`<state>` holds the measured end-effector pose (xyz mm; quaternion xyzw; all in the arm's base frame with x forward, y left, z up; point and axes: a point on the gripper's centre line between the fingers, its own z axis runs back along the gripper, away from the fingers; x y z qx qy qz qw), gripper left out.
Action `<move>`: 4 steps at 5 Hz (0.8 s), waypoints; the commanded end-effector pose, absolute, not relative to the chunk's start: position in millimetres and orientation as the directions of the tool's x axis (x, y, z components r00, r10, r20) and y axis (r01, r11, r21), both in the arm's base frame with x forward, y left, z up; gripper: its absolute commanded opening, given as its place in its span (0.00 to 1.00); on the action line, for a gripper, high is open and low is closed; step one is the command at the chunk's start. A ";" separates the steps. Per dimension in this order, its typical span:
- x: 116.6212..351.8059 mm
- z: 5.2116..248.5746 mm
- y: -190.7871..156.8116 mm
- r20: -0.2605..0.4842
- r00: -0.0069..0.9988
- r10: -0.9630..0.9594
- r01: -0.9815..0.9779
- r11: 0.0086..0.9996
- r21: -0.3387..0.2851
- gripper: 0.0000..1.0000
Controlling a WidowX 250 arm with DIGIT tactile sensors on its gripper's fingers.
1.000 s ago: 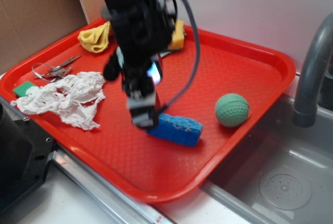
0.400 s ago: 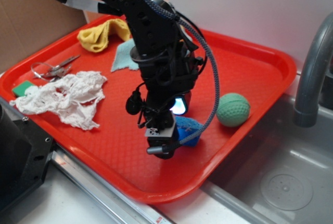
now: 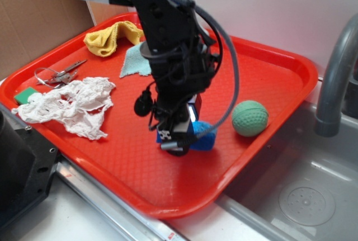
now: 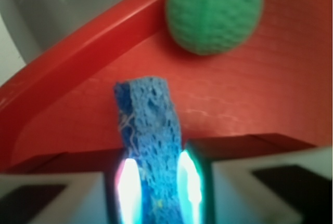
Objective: Grab the blue sponge.
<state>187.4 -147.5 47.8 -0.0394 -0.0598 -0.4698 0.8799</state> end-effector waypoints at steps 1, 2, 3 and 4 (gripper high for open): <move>189.2 48.5 -159.2 0.142 0.555 -0.820 0.831 0.555 -0.039 1.00; 187.1 39.3 -161.5 0.114 0.557 -0.823 0.830 0.554 -0.061 1.00; 186.7 32.6 -162.6 0.102 0.555 -0.825 0.832 0.550 -0.075 1.00; 185.7 28.7 -165.1 0.062 0.572 -0.818 0.820 0.568 -0.075 0.00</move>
